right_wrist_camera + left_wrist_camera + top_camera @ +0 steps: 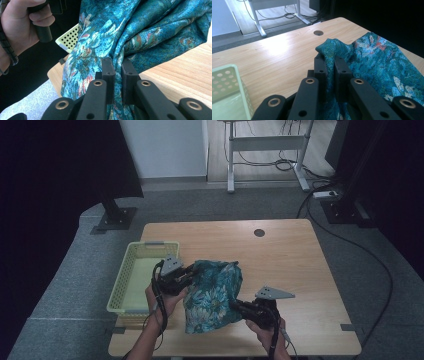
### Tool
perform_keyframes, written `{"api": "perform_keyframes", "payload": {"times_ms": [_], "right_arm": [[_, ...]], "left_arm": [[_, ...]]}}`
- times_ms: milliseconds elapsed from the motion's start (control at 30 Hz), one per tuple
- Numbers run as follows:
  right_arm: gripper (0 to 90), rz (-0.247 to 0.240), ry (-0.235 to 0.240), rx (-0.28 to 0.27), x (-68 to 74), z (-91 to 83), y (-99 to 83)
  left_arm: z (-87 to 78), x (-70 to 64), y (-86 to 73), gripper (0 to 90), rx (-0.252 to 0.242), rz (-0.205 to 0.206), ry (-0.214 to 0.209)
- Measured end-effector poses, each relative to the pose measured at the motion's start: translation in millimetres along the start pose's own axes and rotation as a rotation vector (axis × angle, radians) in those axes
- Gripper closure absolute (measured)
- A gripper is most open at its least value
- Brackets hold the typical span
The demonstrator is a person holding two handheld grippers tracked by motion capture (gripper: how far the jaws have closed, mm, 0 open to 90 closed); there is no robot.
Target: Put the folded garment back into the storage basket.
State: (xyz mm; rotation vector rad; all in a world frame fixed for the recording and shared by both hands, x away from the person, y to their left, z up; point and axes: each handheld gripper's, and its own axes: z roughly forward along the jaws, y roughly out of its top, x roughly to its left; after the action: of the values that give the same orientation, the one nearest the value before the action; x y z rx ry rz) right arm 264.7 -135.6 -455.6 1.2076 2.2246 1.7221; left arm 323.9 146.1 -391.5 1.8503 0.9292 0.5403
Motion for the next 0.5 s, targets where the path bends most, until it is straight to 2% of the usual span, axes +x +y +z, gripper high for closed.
{"api": "perform_keyframes", "payload": {"times_ms": [500], "right_arm": [[82.3, -0.007, 0.013, 0.007, 5.0, 8.6, 5.7]], "left_arm": [[-8.2, 5.8, 1.5, 82.6, -0.003, -0.003, 0.013]]}}
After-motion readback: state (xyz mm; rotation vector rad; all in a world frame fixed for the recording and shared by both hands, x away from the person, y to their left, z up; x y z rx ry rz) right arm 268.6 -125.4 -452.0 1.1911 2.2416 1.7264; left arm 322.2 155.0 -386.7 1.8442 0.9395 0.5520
